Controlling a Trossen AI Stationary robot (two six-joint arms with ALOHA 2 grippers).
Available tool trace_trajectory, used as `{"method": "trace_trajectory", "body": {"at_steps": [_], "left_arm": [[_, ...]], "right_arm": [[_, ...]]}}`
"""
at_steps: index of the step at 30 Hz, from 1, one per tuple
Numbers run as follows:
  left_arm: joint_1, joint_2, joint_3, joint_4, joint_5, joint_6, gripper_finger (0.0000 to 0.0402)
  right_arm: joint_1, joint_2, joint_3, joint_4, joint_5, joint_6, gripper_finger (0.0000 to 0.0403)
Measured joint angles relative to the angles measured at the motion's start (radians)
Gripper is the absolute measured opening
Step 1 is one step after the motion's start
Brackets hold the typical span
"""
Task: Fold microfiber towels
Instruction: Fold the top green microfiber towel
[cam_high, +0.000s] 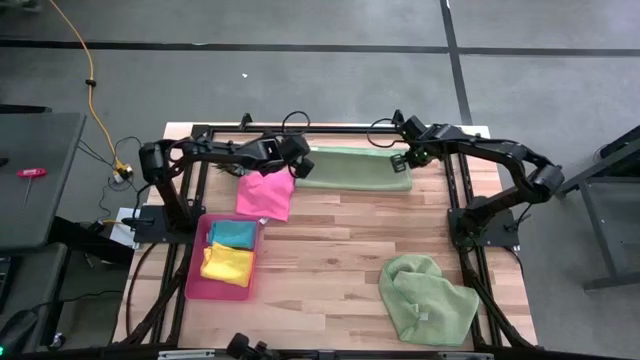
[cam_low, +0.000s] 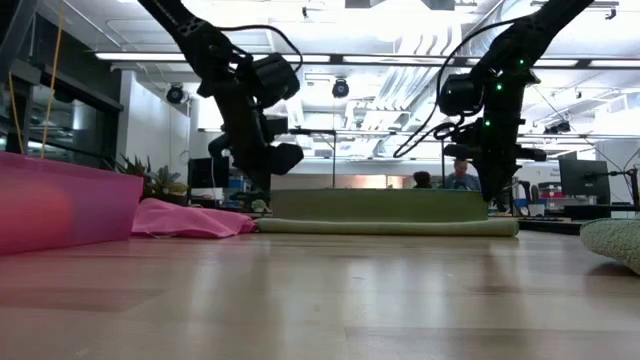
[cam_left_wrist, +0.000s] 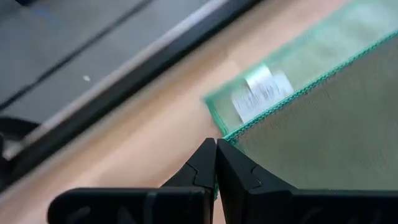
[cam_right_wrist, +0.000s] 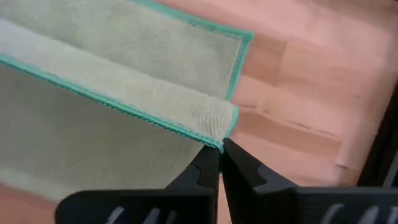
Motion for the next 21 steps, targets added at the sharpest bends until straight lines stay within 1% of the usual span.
{"method": "trace_trajectory", "body": {"at_steps": [4,7,10,15,18,21], "left_arm": [[-0.023,-0.006,0.002,-0.034,0.039,-0.010,0.0000],[-0.053,-0.046,0.001,-0.087,0.073,-0.011,0.0000],[-0.092,-0.109,0.001,-0.163,0.114,-0.016,0.0000],[-0.169,-0.229,0.001,-0.265,0.184,-0.088,0.0000],[-0.201,-0.296,0.001,-0.322,0.245,-0.152,0.0000],[-0.227,-0.341,0.001,-0.358,0.293,-0.193,0.0000]], "right_arm": [[0.017,-0.047,0.000,-0.062,-0.008,-0.005,0.0000],[0.038,-0.114,0.000,-0.131,-0.037,-0.011,0.0000],[0.065,-0.188,0.000,-0.214,-0.090,-0.017,0.0000],[0.117,-0.294,0.000,-0.325,-0.198,0.001,0.0000],[0.143,-0.329,0.000,-0.357,-0.289,0.011,0.0000],[0.168,-0.337,0.000,-0.384,-0.316,0.024,0.0000]]}}
